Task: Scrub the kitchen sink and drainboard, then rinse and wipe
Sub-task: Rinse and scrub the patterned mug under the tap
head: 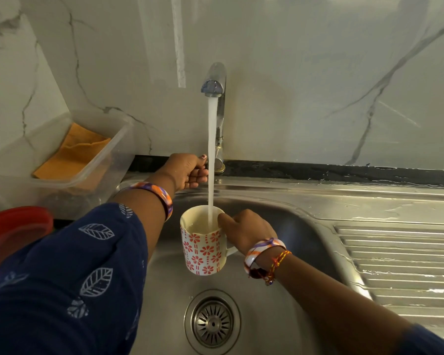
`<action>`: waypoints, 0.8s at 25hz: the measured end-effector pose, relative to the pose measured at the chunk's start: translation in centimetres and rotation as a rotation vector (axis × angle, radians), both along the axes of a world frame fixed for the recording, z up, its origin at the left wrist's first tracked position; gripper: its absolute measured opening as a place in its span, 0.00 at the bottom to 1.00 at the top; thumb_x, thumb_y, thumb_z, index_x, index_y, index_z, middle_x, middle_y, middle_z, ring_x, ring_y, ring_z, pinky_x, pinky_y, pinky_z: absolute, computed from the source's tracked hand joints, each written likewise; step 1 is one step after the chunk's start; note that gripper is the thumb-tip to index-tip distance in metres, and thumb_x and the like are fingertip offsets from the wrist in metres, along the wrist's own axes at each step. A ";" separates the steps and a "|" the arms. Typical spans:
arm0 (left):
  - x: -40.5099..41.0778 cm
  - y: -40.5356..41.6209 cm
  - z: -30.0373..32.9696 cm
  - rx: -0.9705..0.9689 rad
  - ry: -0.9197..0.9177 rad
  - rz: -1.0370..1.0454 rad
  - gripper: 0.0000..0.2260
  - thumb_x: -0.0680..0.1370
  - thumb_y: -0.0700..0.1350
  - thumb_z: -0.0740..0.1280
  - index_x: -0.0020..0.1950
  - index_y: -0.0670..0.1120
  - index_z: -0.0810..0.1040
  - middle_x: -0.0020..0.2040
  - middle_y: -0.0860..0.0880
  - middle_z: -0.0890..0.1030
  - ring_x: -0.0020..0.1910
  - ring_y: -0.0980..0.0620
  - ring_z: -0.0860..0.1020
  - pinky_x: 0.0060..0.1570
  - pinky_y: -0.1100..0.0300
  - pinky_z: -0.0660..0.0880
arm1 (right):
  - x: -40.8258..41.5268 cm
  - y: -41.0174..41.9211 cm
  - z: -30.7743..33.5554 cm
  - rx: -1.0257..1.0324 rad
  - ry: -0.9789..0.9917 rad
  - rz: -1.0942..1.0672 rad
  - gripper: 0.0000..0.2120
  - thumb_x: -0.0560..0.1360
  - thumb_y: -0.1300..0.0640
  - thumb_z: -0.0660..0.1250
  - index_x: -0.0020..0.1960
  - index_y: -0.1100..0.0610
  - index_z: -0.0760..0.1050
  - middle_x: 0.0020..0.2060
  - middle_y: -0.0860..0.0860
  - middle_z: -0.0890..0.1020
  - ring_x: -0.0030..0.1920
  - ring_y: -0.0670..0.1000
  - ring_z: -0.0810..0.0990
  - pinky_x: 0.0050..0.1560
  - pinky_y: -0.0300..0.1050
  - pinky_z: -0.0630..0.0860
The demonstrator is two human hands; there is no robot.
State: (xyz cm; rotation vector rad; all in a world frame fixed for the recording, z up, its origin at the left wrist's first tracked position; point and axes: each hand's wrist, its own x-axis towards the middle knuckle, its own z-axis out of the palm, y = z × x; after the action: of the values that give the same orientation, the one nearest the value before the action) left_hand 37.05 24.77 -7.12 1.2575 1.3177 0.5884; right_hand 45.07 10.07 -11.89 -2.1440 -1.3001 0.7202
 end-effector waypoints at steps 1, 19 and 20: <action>0.0 -0.1 0.0 0.009 0.001 0.005 0.13 0.80 0.48 0.62 0.39 0.43 0.74 0.18 0.52 0.76 0.33 0.52 0.77 0.38 0.60 0.73 | 0.0 -0.1 0.0 0.004 0.015 -0.005 0.23 0.78 0.43 0.55 0.44 0.58 0.80 0.42 0.54 0.84 0.39 0.50 0.78 0.41 0.41 0.74; 0.3 0.4 -1.0 0.086 0.039 0.078 0.13 0.78 0.51 0.65 0.40 0.43 0.75 0.34 0.47 0.78 0.31 0.52 0.76 0.40 0.59 0.75 | -0.7 -0.8 -0.2 0.139 -0.004 -0.003 0.22 0.78 0.43 0.55 0.34 0.54 0.75 0.32 0.49 0.78 0.34 0.48 0.76 0.37 0.40 0.72; 0.4 0.3 -1.0 0.092 0.044 0.084 0.13 0.78 0.51 0.65 0.39 0.43 0.74 0.34 0.47 0.78 0.31 0.52 0.76 0.39 0.60 0.75 | -0.7 -0.8 -0.2 0.142 0.000 -0.005 0.22 0.78 0.43 0.56 0.35 0.54 0.76 0.33 0.49 0.78 0.35 0.48 0.76 0.38 0.40 0.72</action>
State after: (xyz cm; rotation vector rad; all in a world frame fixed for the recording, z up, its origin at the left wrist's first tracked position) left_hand 37.44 25.09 -8.11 1.3011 1.3992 0.6903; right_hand 44.35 9.30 -12.11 -2.0337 -1.3050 0.6072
